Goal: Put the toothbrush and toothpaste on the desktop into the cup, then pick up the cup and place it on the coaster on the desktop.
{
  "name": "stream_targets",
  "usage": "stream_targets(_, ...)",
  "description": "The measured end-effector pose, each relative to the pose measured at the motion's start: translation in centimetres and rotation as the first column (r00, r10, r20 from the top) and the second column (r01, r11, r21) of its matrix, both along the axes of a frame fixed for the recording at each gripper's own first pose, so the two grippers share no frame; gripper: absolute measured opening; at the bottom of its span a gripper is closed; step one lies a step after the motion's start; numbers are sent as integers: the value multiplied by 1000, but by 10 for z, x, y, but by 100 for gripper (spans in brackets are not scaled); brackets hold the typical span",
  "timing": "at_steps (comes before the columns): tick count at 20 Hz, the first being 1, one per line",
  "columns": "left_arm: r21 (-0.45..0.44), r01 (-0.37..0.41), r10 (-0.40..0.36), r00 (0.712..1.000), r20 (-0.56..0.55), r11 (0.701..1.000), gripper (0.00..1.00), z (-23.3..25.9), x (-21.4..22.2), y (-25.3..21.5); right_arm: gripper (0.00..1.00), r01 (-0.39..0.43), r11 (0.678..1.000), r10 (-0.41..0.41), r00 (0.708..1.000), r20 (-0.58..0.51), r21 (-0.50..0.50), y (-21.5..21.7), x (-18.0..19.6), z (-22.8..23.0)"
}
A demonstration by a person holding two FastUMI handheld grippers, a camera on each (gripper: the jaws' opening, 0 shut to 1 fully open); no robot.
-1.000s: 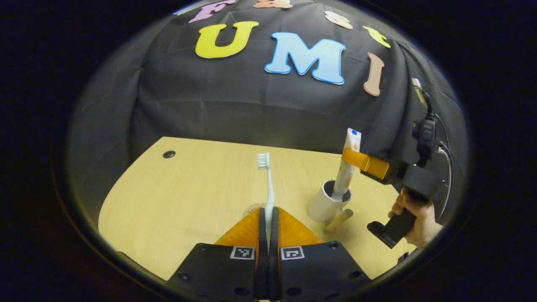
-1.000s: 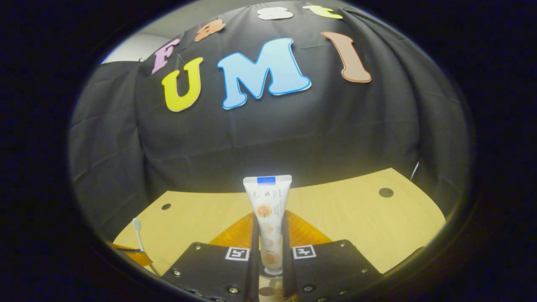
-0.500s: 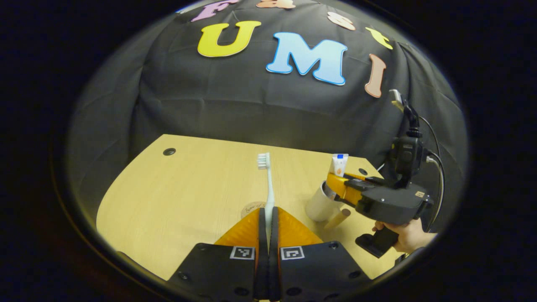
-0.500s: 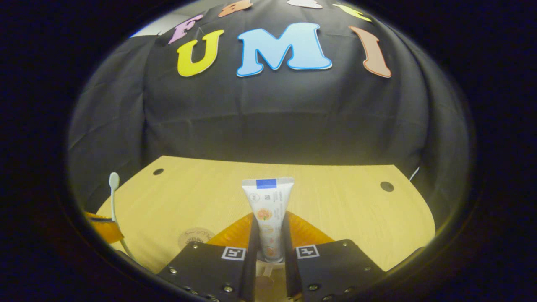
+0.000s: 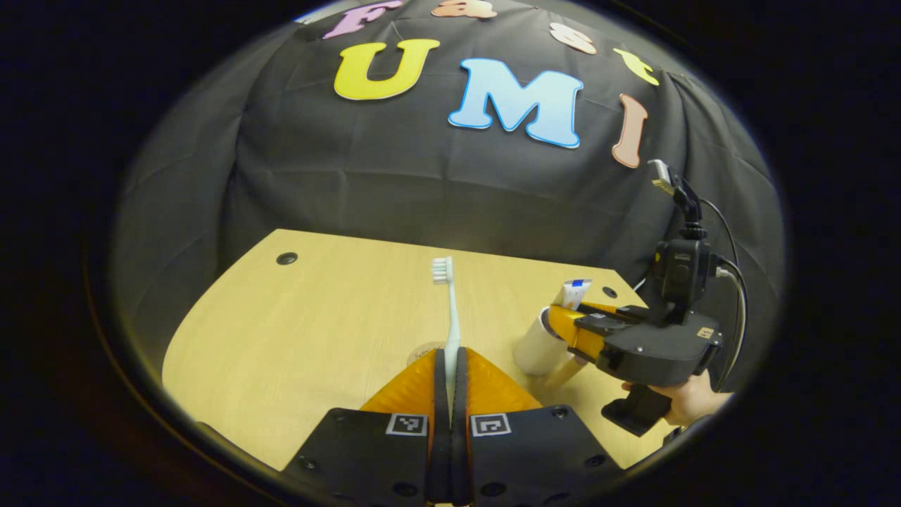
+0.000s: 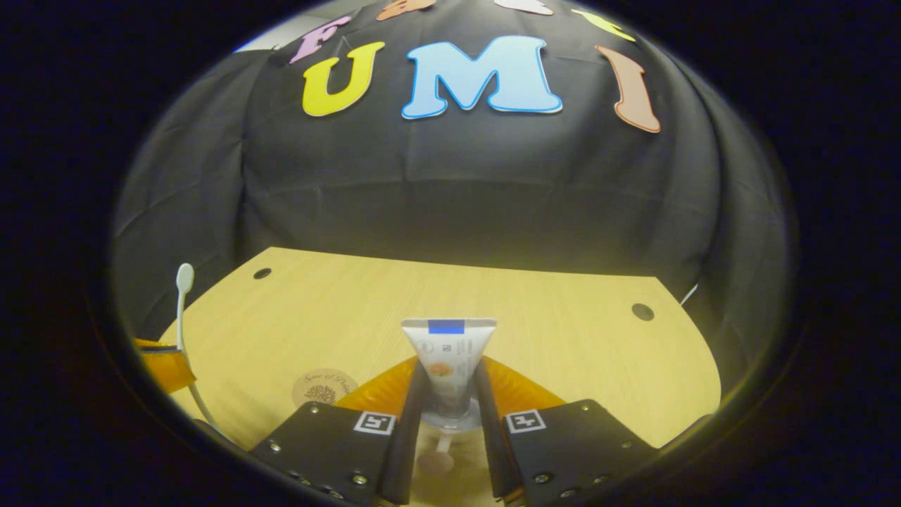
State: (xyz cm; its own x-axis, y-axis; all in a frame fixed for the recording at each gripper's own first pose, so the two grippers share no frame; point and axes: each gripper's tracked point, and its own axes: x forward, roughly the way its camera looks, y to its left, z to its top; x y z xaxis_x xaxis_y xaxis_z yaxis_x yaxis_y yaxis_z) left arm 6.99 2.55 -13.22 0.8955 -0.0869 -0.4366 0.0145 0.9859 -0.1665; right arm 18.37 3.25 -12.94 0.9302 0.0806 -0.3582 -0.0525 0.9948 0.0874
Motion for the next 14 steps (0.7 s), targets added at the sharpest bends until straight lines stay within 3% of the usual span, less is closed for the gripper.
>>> stream_targets(1,-3,5,-5,1000,5,1000,8,0,2,-1,43,-2,1000,2,1000,-1,10,-1,-1,0)
stream_targets(2,-4,11,-11,1000,14,1000,8,0,4,-3,54,6,1000,-6,1000,-2,18,-3,-4,3)
stream_targets(3,-4,17,-17,999,28,1000,8,2,7,-5,54,2,999,-2,1000,4,33,-2,-8,9)
stream_targets(7,-33,68,-63,989,130,997,8,17,29,-20,78,22,998,-26,997,68,54,-19,-29,45)
stream_targets(9,-76,107,-92,978,186,991,8,25,40,-34,81,46,997,-52,993,106,57,-33,-43,62)
stream_targets(10,-90,120,-100,973,208,989,8,27,46,-39,87,62,996,-68,990,120,59,-41,-53,68)
stream_targets(14,-142,172,-118,939,324,975,8,50,62,-64,88,124,991,-130,983,131,55,-69,-90,76)
